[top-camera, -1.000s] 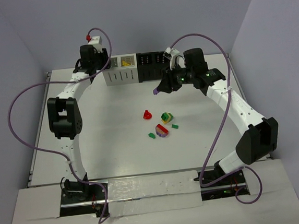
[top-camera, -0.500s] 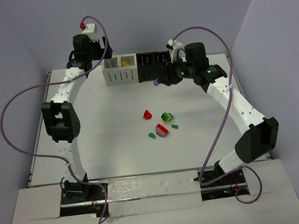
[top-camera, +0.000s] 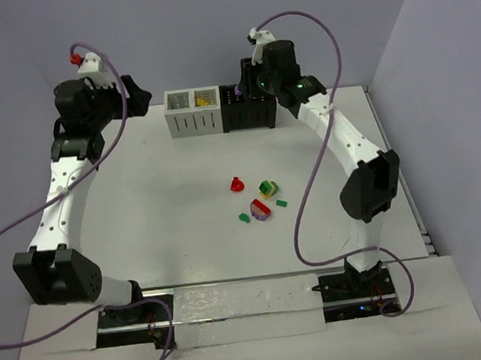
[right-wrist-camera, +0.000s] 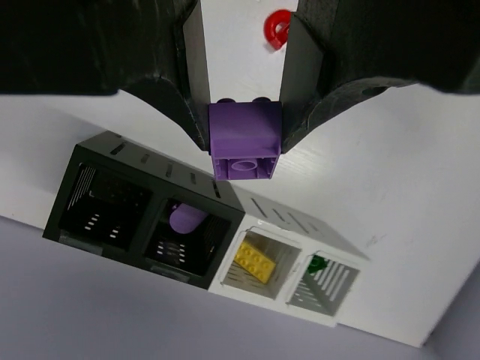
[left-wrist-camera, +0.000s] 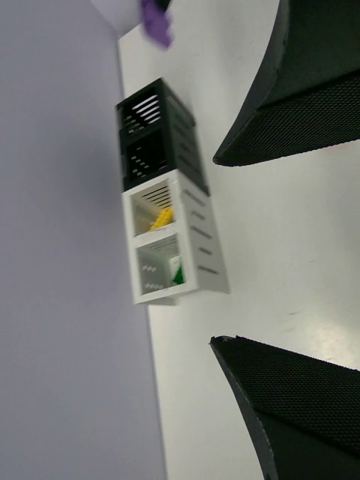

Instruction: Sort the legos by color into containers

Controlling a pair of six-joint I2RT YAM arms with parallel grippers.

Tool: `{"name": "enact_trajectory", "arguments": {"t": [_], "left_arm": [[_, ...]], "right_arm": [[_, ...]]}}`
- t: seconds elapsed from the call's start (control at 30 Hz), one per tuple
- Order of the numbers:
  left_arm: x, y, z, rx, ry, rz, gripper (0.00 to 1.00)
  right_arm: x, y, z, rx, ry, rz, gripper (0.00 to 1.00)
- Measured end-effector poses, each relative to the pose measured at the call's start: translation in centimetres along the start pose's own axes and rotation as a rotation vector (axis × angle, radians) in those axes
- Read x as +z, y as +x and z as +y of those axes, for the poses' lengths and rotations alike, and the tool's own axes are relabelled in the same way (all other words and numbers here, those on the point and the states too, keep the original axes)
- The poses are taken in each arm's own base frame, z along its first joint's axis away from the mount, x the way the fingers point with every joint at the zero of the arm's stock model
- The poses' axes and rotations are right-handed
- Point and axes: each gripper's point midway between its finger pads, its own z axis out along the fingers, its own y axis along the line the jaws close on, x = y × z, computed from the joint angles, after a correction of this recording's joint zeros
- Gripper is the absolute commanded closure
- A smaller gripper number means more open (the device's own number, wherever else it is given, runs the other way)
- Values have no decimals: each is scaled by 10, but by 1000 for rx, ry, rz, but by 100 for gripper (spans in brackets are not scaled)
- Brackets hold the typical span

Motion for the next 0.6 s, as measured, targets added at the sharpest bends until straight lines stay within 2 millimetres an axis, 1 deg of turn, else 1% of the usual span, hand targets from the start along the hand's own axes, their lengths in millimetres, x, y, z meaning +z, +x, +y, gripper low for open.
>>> {"name": "enact_trajectory", "arguments": {"t": [0.17, 0.23, 0.3, 0.33, 0.43, 0.6], "left_arm": [[-23, 41, -8, -8, 24, 84, 1], [-31, 59, -8, -20, 19, 113, 1], [-38, 71, -8, -30, 15, 132, 1], [-40, 75, -8, -36, 13, 140, 1], [-42, 77, -7, -44, 3, 143, 1], [-42, 82, -4, -49, -14, 149, 1]], "right_arm": [[53, 12, -2, -14, 76, 10, 100], [69, 18, -4, -18, 103, 10, 100], [83, 26, -9, -20, 129, 15, 100], [90, 27, -11, -20, 142, 12, 100], [109, 28, -20, -23, 177, -7, 99], [129, 34, -28, -27, 202, -30, 97]]}}
